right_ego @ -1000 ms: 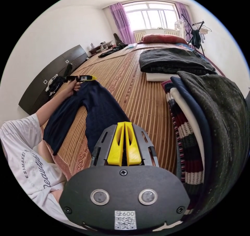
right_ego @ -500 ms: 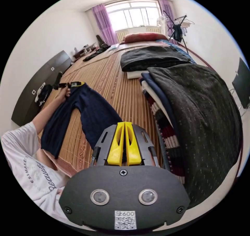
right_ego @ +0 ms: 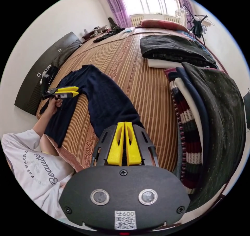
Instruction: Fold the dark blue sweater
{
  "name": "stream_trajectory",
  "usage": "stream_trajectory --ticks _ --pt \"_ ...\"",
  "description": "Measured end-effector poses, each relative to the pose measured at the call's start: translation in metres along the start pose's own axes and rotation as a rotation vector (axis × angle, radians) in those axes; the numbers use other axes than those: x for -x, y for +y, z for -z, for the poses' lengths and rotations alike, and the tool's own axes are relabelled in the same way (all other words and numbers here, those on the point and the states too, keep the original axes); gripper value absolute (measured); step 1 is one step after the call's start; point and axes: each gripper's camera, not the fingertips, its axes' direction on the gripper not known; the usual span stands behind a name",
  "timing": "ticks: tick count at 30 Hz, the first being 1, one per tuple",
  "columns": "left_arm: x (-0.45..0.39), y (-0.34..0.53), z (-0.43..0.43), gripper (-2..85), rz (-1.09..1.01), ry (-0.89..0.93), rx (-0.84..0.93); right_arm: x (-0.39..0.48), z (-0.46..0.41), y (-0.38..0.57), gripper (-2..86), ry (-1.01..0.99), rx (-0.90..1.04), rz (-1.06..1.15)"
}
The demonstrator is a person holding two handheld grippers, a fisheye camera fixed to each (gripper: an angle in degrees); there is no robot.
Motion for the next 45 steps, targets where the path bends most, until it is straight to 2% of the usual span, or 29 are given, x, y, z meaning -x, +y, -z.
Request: stream_trajectory --ticks 1,4,8,12,14,17,18,20,22,24,26,30,34,37,40,45 --pt "-0.009 0.010 -0.003 12.6 -0.011 -0.024 -0.047 0.006 0.001 -0.002 -0.8 0.013 0.004 0.004" --pt "-0.021 0.021 0.002 14.7 -0.006 -0.041 -0.035 0.022 0.004 -0.003 -0.9 0.060 0.031 0.004" --pt "-0.034 0.081 0.053 17.2 0.065 -0.048 -0.161 0.054 0.020 -0.009 -0.9 0.111 0.014 0.028" --pt "-0.068 0.180 0.078 16.5 0.099 -0.047 -0.125 0.115 0.024 -0.038 -0.9 -0.063 -0.147 0.203" --pt "-0.095 0.228 0.078 15.6 0.107 -0.017 -0.122 0.160 -0.001 -0.065 -0.9 -0.151 -0.230 0.236" --pt "-0.151 0.291 0.067 14.3 0.046 -0.055 -0.133 0.225 -0.055 -0.083 -0.9 -0.199 -0.193 0.319" --pt "-0.169 0.308 0.059 14.2 0.038 -0.086 -0.120 0.236 -0.066 -0.084 -0.9 -0.176 -0.189 0.330" --pt "-0.185 0.327 0.047 14.0 0.039 -0.099 -0.090 0.264 -0.107 -0.087 -0.9 0.014 -0.168 0.294" --pt "-0.194 0.346 0.036 12.8 0.025 -0.135 -0.091 0.272 -0.110 -0.086 -0.9 0.002 -0.215 0.240" --pt "-0.193 0.369 0.029 7.9 0.040 -0.238 -0.147 0.281 -0.113 -0.086 -0.9 0.028 -0.191 0.233" --pt "-0.183 0.384 0.029 4.0 0.087 -0.235 -0.173 0.292 -0.114 -0.086 -0.9 0.061 -0.177 0.247" --pt "-0.153 0.424 0.038 1.2 0.246 -0.122 -0.245 0.300 -0.112 -0.083 -0.9 0.052 -0.162 0.231" --pt "-0.142 0.476 0.077 0.7 0.324 0.009 -0.477 0.305 -0.111 -0.076 -0.9 -0.002 -0.156 0.187" --pt "-0.108 0.536 0.094 0.5 0.588 0.297 -0.704 0.318 -0.112 -0.068 -0.9 0.011 -0.151 0.189" --pt "-0.090 0.565 0.081 0.6 0.700 0.310 -0.633 0.334 -0.112 -0.059 -0.9 0.035 -0.151 0.200" --pt "-0.091 0.579 0.041 1.3 0.667 0.400 -0.527 0.354 -0.110 -0.043 -0.8 0.050 -0.151 0.207"
